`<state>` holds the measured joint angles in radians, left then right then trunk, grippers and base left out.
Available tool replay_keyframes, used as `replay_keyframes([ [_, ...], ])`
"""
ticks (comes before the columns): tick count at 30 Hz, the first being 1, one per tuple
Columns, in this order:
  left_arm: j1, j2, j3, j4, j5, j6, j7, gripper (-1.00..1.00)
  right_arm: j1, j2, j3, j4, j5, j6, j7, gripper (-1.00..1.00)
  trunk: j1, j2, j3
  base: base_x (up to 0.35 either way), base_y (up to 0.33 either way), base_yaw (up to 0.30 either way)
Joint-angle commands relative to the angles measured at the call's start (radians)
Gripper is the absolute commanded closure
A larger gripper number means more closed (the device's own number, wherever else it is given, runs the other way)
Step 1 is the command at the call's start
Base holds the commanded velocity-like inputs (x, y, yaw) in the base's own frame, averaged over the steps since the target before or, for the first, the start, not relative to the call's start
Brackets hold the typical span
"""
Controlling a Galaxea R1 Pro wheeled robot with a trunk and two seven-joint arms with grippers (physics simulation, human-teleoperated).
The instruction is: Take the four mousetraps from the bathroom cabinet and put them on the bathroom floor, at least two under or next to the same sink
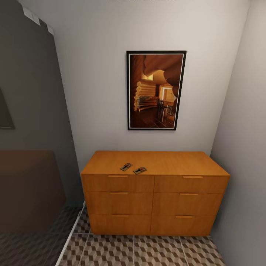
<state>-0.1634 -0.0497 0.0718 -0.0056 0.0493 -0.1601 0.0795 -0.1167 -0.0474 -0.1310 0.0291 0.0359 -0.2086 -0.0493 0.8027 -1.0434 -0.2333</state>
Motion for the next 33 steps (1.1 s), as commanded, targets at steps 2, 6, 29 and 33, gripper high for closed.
replay_keyframes([
  [2, -0.001, -0.001, 0.006, 0.001, 0.004, -0.003, 0.000, -1.00, -0.001, 0.000, -0.007, 0.003, 0.004, -0.006, -0.001, -1.00, -0.008, 0.013, 0.005, 0.000, 0.000, 0.000],
  [6, -0.001, -0.001, 0.006, 0.001, 0.004, -0.002, 0.000, -1.00, -0.001, 0.000, -0.007, 0.003, 0.004, -0.006, -0.001, -1.00, -0.023, 0.041, 0.018, 0.000, 0.000, 0.000],
  [29, -0.001, -0.005, 0.006, 0.001, 0.004, -0.001, 0.008, -1.00, -0.001, 0.000, -0.007, 0.003, 0.003, -0.006, -0.002, -1.00, -0.111, 0.202, 0.090, 0.000, 0.000, 0.000],
  [33, -0.001, -0.005, 0.006, 0.001, 0.004, -0.001, 0.009, -1.00, -0.001, 0.000, -0.007, 0.003, 0.003, -0.006, -0.002, -1.00, -0.127, 0.230, 0.102, 0.000, 0.000, 0.000],
])
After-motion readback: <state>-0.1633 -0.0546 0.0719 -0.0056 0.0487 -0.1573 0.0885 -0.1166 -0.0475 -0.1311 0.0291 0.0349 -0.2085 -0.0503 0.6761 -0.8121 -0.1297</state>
